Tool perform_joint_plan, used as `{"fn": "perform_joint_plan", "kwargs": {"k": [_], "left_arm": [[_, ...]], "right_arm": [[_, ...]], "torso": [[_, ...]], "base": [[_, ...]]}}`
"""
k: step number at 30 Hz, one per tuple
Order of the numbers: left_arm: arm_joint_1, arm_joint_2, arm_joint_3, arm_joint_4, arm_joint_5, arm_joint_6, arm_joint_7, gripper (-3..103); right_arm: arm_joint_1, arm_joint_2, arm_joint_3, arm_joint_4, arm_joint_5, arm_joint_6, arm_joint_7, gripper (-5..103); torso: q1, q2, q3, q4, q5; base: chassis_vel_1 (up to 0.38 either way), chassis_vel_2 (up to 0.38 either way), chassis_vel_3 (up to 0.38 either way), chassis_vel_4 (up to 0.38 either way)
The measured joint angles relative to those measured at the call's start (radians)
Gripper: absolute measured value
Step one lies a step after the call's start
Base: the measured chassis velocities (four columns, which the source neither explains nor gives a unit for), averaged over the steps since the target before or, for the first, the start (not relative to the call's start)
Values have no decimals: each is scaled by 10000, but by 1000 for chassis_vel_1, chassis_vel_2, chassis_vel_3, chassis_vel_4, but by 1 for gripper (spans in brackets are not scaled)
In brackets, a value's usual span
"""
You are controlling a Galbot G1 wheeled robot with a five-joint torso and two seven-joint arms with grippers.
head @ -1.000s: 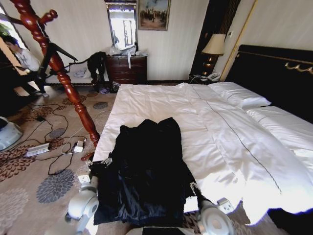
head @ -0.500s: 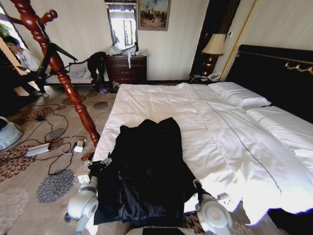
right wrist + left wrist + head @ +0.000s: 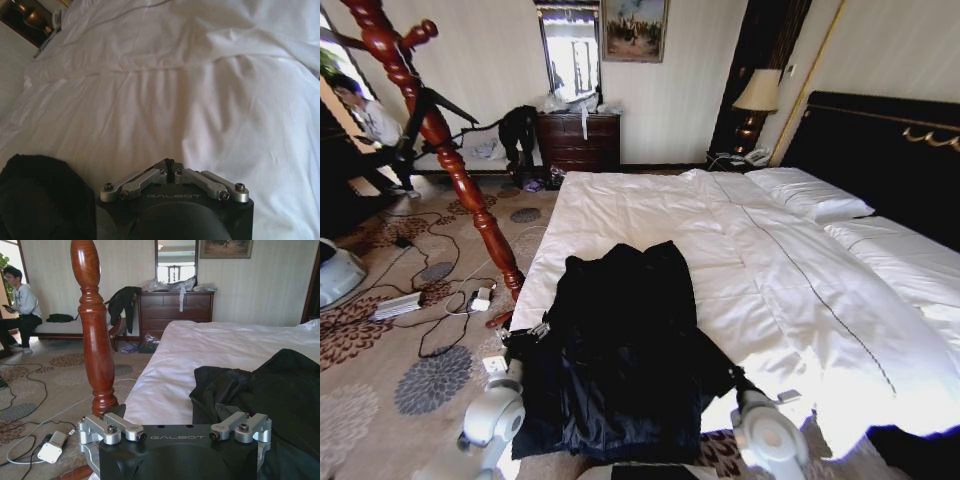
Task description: Pick up the clothes from the bed and hang them on the clothes hanger.
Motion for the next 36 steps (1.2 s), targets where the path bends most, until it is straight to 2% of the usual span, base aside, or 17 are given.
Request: {"fn": "perform_joint_plan", "kwargs": {"k": [4,8,11,15,17,21,24,29,36], "left_arm": [[-52,-19,45,16,-10,13,-24,100],[-95,-38,78,25,-12,31,-39,100],[-110,-59,92,52,-13,35,-48,100],[-160,-70,92,109,-36,60,-105,100],[-174,-70,87,120,-54,70,-115,100],[-198,-69,63,144,-135,98,-167,100],[-192,-29,-9,141,-195,125,-192,100],[-167,77,-206,119,-324,138,-228,100],[-196,118,-304,162,-376,153,-261,100]], "right_arm": [[121,-277,692,463,-88,46,-6,1],[-298,-410,791,1318,-380,35,-40,1],[-853,-443,493,2066,-577,6,-93,1],[-2086,-736,-996,2353,-840,-268,-184,1],[-2200,-853,-1269,2353,-815,-342,-232,1],[-2169,-1408,-1946,2354,-87,-801,-325,1],[-1733,-2192,-2397,2349,994,-1342,-68,1],[-1660,-3003,-3018,2328,1549,-1812,157,1],[-2152,-3400,-3570,2308,1966,-2399,763,1]], "torso": [[1,0,0,0,0],[1,0,1,1,0],[0,1,-1,-1,-10],[0,1,-1,-2,-3],[-1,1,-1,-3,0],[-1,1,-1,1,-2],[0,0,0,5,0],[-1,0,0,3,-1],[-1,1,-1,-1,-2]], "base": [[0,0,0,0],[0,0,0,0],[0,0,0,0],[0,0,0,0],[0,0,0,0],[0,0,0,0],[0,0,0,0],[0,0,0,0],[0,0,0,0]]}}
